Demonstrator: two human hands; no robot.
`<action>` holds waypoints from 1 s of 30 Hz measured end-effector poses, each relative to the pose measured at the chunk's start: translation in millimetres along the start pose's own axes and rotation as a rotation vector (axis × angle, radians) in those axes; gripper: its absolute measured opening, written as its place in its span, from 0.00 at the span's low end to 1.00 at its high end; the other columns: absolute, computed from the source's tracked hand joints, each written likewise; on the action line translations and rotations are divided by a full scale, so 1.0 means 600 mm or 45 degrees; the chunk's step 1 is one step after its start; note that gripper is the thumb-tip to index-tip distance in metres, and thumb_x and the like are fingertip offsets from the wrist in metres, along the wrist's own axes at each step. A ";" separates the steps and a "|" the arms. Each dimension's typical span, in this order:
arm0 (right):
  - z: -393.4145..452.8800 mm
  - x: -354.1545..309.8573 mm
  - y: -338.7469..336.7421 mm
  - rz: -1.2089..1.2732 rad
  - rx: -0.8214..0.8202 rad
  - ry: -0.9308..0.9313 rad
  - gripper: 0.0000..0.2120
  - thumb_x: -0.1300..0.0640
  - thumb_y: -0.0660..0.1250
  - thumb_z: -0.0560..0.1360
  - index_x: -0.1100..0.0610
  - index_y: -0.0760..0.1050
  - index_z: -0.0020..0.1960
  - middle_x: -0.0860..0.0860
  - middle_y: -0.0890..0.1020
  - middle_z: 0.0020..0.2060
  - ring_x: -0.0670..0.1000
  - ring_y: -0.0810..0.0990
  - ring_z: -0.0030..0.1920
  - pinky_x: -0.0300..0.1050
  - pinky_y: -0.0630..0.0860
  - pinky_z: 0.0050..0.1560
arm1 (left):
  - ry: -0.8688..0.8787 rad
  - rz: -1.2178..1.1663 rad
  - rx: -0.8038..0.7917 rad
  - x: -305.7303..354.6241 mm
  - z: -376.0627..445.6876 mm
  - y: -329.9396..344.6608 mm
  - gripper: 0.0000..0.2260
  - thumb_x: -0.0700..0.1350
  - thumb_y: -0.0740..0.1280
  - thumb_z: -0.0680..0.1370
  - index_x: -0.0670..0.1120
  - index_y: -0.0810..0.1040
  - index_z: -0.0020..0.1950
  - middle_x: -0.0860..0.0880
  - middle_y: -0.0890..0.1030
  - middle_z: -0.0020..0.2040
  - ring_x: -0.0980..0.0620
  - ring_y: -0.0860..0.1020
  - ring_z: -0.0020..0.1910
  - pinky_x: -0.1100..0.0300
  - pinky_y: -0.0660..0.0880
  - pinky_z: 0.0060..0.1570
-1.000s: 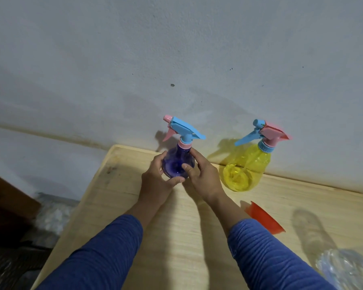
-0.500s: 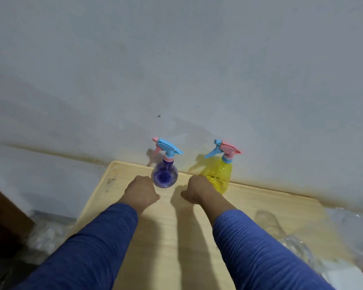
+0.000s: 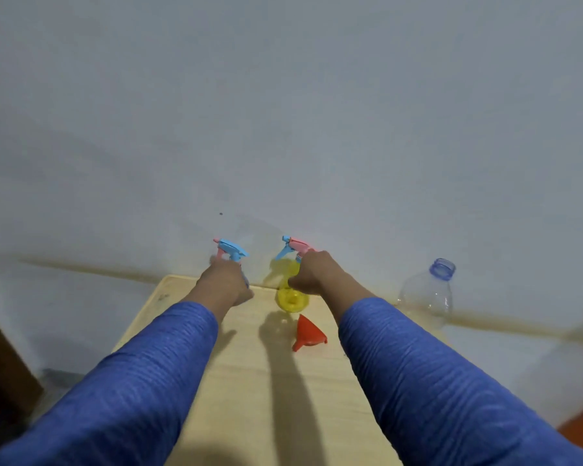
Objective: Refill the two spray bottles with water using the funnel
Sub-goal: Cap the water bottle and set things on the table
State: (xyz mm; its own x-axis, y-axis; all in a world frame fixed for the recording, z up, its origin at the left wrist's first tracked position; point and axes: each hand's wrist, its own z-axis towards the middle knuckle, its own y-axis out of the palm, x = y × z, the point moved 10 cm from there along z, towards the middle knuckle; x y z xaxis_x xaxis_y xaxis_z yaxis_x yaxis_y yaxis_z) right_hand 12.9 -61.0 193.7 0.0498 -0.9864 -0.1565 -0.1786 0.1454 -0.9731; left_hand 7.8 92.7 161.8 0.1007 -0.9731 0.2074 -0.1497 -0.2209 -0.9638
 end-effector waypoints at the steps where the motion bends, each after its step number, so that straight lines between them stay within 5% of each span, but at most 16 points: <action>1: -0.015 0.015 -0.008 0.004 0.015 0.016 0.08 0.57 0.62 0.74 0.57 0.74 0.52 0.54 0.78 0.50 0.52 0.75 0.45 0.42 0.72 0.42 | -0.007 -0.004 0.027 0.009 -0.015 -0.002 0.15 0.50 0.66 0.74 0.46 0.73 0.59 0.42 0.72 0.64 0.47 0.72 0.61 0.57 0.74 0.55; 2: -0.035 0.025 -0.019 -0.001 0.048 0.014 0.02 0.57 0.62 0.74 0.55 0.71 0.43 0.54 0.77 0.44 0.51 0.73 0.41 0.41 0.70 0.37 | -0.022 -0.014 0.046 0.018 -0.029 -0.002 0.19 0.51 0.67 0.74 0.43 0.73 0.61 0.41 0.73 0.63 0.45 0.73 0.62 0.55 0.73 0.57; 4: -0.068 0.055 -0.028 -0.004 0.076 0.076 0.12 0.56 0.63 0.74 0.55 0.62 0.35 0.52 0.71 0.35 0.49 0.70 0.36 0.39 0.64 0.29 | 0.013 0.019 0.020 0.046 -0.055 0.008 0.18 0.53 0.67 0.73 0.42 0.76 0.56 0.44 0.77 0.57 0.46 0.76 0.58 0.57 0.73 0.56; 6: -0.097 0.081 -0.028 0.010 0.084 0.114 0.13 0.54 0.64 0.74 0.57 0.63 0.36 0.52 0.70 0.36 0.50 0.71 0.37 0.40 0.62 0.27 | 0.047 0.087 -0.038 0.078 -0.081 0.020 0.15 0.55 0.65 0.74 0.43 0.74 0.49 0.47 0.76 0.50 0.47 0.77 0.55 0.58 0.72 0.51; 11: -0.171 0.148 -0.025 0.049 0.100 0.212 0.15 0.53 0.63 0.74 0.58 0.62 0.34 0.53 0.69 0.33 0.53 0.71 0.38 0.41 0.60 0.26 | 0.204 0.189 -0.079 0.170 -0.134 0.040 0.18 0.55 0.63 0.75 0.42 0.74 0.55 0.47 0.75 0.47 0.48 0.74 0.46 0.60 0.69 0.43; 15: -0.235 0.213 -0.010 0.076 0.100 0.340 0.17 0.53 0.63 0.74 0.58 0.61 0.31 0.52 0.67 0.30 0.48 0.66 0.30 0.40 0.59 0.27 | 0.343 0.282 -0.125 0.230 -0.180 0.081 0.16 0.57 0.63 0.76 0.44 0.74 0.43 0.49 0.73 0.37 0.48 0.73 0.43 0.59 0.70 0.41; 19: -0.282 0.280 0.016 0.147 0.107 0.428 0.16 0.51 0.62 0.75 0.61 0.68 0.35 0.53 0.75 0.35 0.50 0.72 0.35 0.40 0.65 0.32 | 0.397 -0.008 -0.067 0.277 -0.208 0.110 0.26 0.59 0.64 0.76 0.40 0.71 0.64 0.42 0.75 0.61 0.44 0.73 0.61 0.56 0.71 0.52; 21: -0.293 0.317 0.039 0.213 0.093 0.444 0.16 0.50 0.62 0.76 0.63 0.75 0.53 0.56 0.79 0.52 0.54 0.76 0.52 0.43 0.73 0.48 | 0.384 -0.313 -0.035 0.294 -0.211 0.126 0.34 0.58 0.67 0.74 0.40 0.62 0.71 0.41 0.70 0.68 0.43 0.68 0.67 0.54 0.68 0.60; 23: -0.298 0.356 0.065 0.355 0.132 0.471 0.21 0.51 0.64 0.76 0.59 0.71 0.66 0.56 0.77 0.61 0.54 0.73 0.63 0.44 0.70 0.60 | 0.424 -0.576 0.036 0.317 -0.209 0.134 0.39 0.57 0.69 0.73 0.42 0.54 0.75 0.41 0.64 0.72 0.44 0.63 0.71 0.54 0.63 0.65; 30: -0.246 0.460 0.197 0.730 0.203 0.449 0.28 0.55 0.70 0.72 0.53 0.67 0.70 0.54 0.76 0.63 0.53 0.76 0.60 0.43 0.71 0.60 | 0.601 -1.121 0.285 0.380 -0.158 0.158 0.46 0.56 0.73 0.69 0.54 0.46 0.77 0.49 0.59 0.76 0.53 0.58 0.74 0.55 0.60 0.70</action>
State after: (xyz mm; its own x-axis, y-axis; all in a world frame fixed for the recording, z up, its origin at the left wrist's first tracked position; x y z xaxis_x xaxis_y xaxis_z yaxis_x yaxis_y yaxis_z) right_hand -139.3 -327.3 60.2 -0.3367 -0.7124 -0.6157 0.0669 0.6342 -0.7703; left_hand -76.8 -156.2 133.3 -0.3187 -0.4092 0.8550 -0.0174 -0.8993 -0.4369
